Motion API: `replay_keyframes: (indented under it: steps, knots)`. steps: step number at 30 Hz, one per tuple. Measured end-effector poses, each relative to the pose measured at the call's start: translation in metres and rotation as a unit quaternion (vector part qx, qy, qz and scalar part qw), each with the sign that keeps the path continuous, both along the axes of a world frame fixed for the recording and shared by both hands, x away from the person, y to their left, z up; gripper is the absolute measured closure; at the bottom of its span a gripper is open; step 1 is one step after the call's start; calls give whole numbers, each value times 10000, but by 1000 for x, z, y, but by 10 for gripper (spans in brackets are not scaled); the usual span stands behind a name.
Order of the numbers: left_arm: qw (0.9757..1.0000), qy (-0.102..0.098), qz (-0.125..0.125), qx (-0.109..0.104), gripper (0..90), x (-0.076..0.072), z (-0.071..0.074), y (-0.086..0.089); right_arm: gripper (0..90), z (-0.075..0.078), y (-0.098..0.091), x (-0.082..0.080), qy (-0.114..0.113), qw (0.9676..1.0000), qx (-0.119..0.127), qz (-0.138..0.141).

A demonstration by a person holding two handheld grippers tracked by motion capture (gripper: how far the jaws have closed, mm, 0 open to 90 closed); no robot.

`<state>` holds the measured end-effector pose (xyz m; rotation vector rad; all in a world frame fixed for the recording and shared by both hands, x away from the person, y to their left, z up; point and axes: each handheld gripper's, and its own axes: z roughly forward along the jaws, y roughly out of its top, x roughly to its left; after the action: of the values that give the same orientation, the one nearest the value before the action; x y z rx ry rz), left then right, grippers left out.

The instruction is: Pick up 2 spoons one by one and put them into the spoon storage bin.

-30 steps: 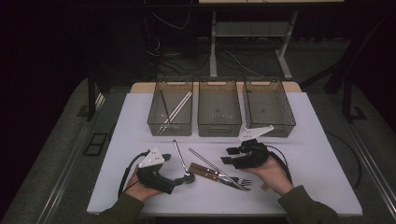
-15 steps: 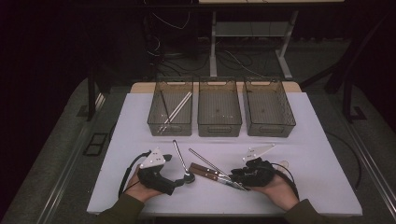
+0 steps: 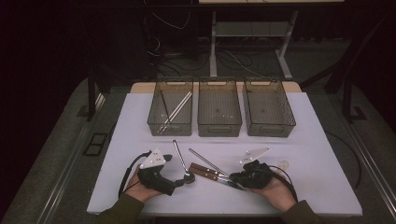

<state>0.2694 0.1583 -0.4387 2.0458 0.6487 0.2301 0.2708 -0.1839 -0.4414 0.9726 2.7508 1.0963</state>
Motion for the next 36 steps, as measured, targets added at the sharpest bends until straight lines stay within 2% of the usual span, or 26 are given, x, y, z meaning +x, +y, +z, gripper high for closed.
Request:
replay_keyframes:
  steps: [10,17,23,29,36]
  knots:
    - [10000,-6,-7,-1,0,0,0,0,865,4,0,0,-27,9999,-18,-117]
    - [10000,-9,-11,2,0,0,0,0,867,14,-7,2,-173,9992,188,-297]
    - [10000,-9,-9,2,0,0,0,0,868,23,-12,5,-293,9983,389,-325]
    - [10000,-13,-9,4,0,0,0,0,869,35,-19,10,-414,9960,684,-393]
    - [10000,-10,-6,8,0,1,0,0,869,47,-26,18,-494,9937,904,-441]
